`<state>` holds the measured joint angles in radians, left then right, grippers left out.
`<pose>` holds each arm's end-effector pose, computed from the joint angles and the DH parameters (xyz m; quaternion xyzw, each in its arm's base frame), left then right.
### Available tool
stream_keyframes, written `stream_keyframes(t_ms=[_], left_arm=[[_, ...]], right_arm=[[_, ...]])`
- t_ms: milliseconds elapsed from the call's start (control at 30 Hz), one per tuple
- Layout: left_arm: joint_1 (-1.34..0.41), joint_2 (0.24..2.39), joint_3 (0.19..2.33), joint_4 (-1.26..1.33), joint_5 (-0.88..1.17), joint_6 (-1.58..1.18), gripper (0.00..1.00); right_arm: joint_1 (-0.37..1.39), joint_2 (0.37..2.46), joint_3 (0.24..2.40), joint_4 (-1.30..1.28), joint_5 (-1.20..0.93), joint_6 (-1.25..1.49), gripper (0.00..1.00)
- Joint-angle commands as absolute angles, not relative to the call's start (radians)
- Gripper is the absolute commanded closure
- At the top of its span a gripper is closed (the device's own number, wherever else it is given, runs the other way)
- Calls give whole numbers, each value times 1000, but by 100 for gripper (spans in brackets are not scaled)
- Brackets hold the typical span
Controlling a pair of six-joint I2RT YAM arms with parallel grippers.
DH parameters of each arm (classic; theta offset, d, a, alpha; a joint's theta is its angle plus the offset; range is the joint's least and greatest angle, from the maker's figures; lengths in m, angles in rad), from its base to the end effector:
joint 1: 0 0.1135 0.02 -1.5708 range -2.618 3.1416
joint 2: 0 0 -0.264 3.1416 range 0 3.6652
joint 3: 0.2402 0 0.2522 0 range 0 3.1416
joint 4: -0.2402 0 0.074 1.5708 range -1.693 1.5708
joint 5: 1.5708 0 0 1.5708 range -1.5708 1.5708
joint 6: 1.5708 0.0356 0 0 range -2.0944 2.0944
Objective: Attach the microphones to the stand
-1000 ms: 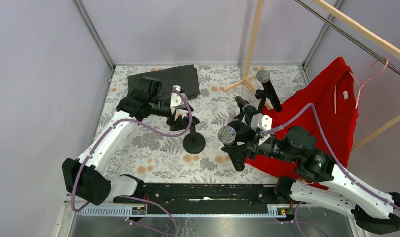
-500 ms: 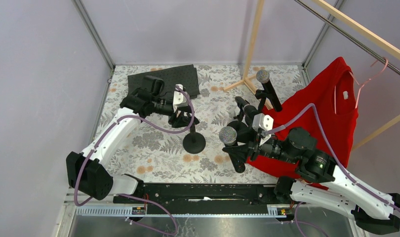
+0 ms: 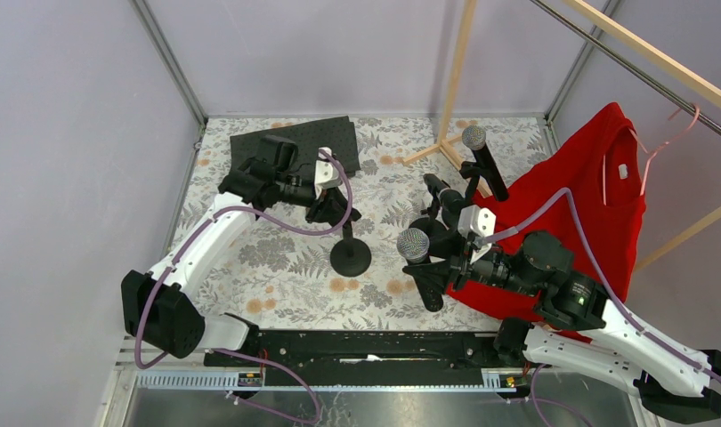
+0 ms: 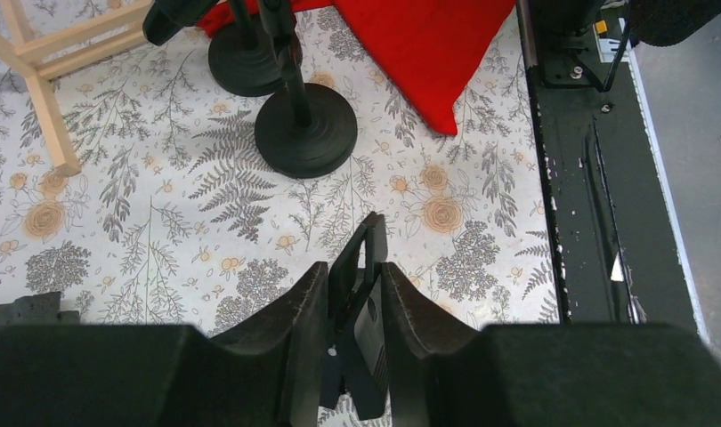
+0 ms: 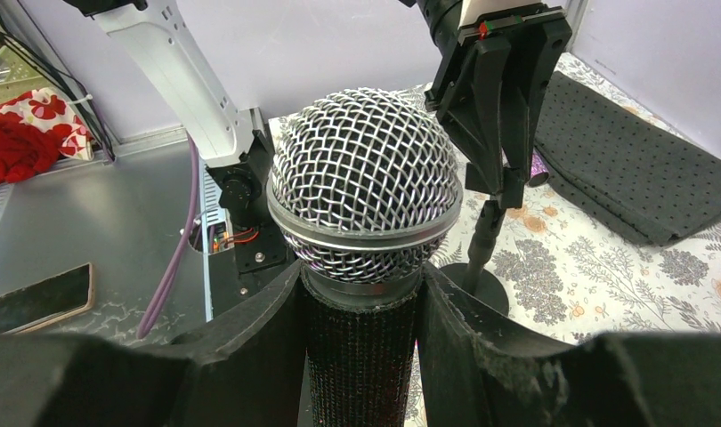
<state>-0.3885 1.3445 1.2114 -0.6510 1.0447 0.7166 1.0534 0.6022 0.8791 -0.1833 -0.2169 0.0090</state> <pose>0.2443 -0.1333 0.3328 0.5829 0.5810 -0.4004 0.4030 0.0576 0.1167 0.3979 -0.4032 0.5402 0.4352 0.5969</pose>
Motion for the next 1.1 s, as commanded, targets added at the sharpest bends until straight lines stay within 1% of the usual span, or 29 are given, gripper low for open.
stream_keyframes(t_ms=[0, 100, 233, 367, 533, 733, 933, 1067], left_arm=[[-406, 1318, 1234, -582, 1020, 653, 70], [-437, 1301, 1229, -582, 970, 619, 76], [-464, 1292, 1228, -582, 917, 545, 90], [-472, 1271, 1211, -582, 930, 511, 100], [-474, 1254, 1231, -583, 940, 464, 100], [-474, 1239, 1261, -571, 1039, 427, 100], [-476, 1185, 1222, -519, 1083, 388, 100], [-494, 1151, 1164, -503, 1067, 395, 100]], right_arm=[[1052, 587, 881, -142, -186, 14, 95], [1053, 587, 878, -138, -182, 12, 95], [1052, 590, 875, -132, -181, 9, 95], [1052, 591, 869, -125, -176, 5, 95], [1052, 591, 866, -113, -167, 3, 95], [1052, 593, 859, -108, -166, 5, 95], [1052, 596, 856, -102, -163, 4, 95], [1052, 604, 855, -96, -164, 5, 95]])
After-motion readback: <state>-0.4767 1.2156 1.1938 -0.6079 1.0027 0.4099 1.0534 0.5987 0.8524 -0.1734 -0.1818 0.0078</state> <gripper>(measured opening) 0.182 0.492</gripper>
